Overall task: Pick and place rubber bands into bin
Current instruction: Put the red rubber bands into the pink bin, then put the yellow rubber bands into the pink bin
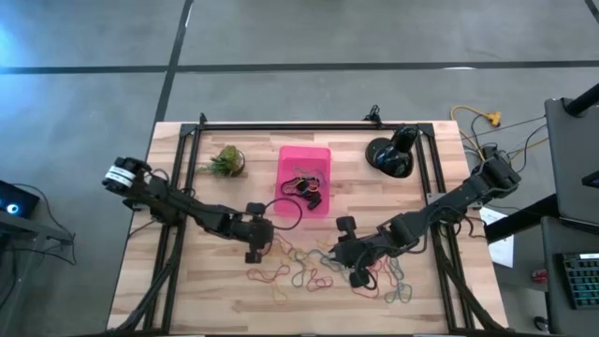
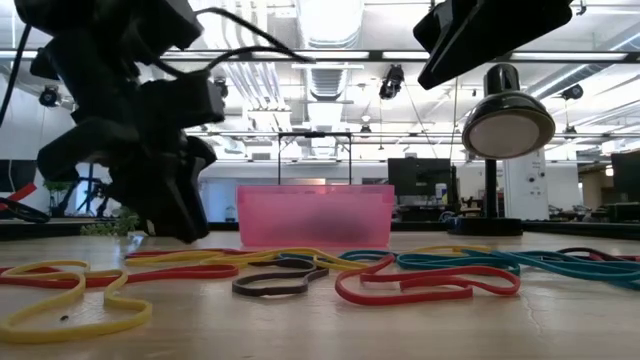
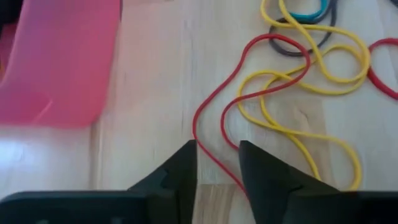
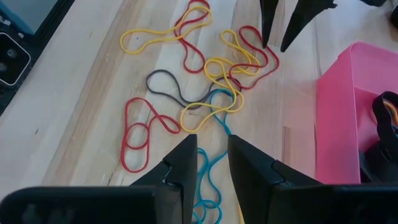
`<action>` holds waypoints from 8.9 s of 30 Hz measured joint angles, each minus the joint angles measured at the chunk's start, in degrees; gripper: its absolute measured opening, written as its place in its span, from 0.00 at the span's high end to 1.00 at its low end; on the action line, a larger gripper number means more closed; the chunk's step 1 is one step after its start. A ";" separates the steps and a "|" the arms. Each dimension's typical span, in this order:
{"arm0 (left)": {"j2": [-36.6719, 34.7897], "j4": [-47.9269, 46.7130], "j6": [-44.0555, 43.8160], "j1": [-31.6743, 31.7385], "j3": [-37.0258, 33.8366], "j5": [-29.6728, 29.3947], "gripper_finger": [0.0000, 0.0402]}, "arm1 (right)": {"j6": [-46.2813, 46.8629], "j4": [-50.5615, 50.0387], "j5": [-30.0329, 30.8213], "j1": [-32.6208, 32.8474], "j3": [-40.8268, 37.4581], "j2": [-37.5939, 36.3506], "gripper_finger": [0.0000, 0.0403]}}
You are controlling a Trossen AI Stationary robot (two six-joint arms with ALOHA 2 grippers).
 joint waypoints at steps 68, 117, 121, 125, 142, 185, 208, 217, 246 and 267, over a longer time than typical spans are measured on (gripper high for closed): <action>0.03 -21.49 -0.36 -7.60 9.13 -28.16 1.00 | 0.61 -0.10 0.04 0.00 -0.39 0.04 0.83; -2.83 2.15 44.47 0.65 18.67 -44.27 1.00 | 0.59 -0.14 0.03 0.00 -0.55 0.04 0.83; -2.83 3.90 45.81 4.12 18.64 -38.96 1.00 | 0.59 -0.17 0.02 0.00 -0.56 0.04 0.83; -2.83 3.87 45.53 7.90 18.32 -34.03 1.00 | 0.59 -0.15 0.02 0.00 -0.56 0.04 0.83; -2.61 4.62 38.25 15.93 15.06 -18.29 1.00 | 0.59 -0.15 0.02 0.00 -0.56 0.04 0.83; -2.70 -23.97 13.51 13.56 14.84 -15.13 0.71 | -6.56 27.44 1.55 -2.29 -14.77 7.74 0.83; -13.23 -25.40 7.47 12.78 7.08 -15.26 0.71 | -0.65 25.33 -6.44 -9.79 -14.51 12.11 0.65; -20.14 -24.94 3.34 12.60 2.91 -15.26 0.71 | -0.46 24.83 -5.97 -10.10 -14.51 12.11 0.67; -30.50 -18.81 7.12 -3.30 1.70 -18.56 0.71 | -5.33 21.68 -2.54 -9.29 -13.63 11.75 0.98; -30.96 -15.82 11.65 -4.11 0.85 -22.89 0.71 | -21.75 21.66 13.98 -9.07 -10.67 -1.95 0.98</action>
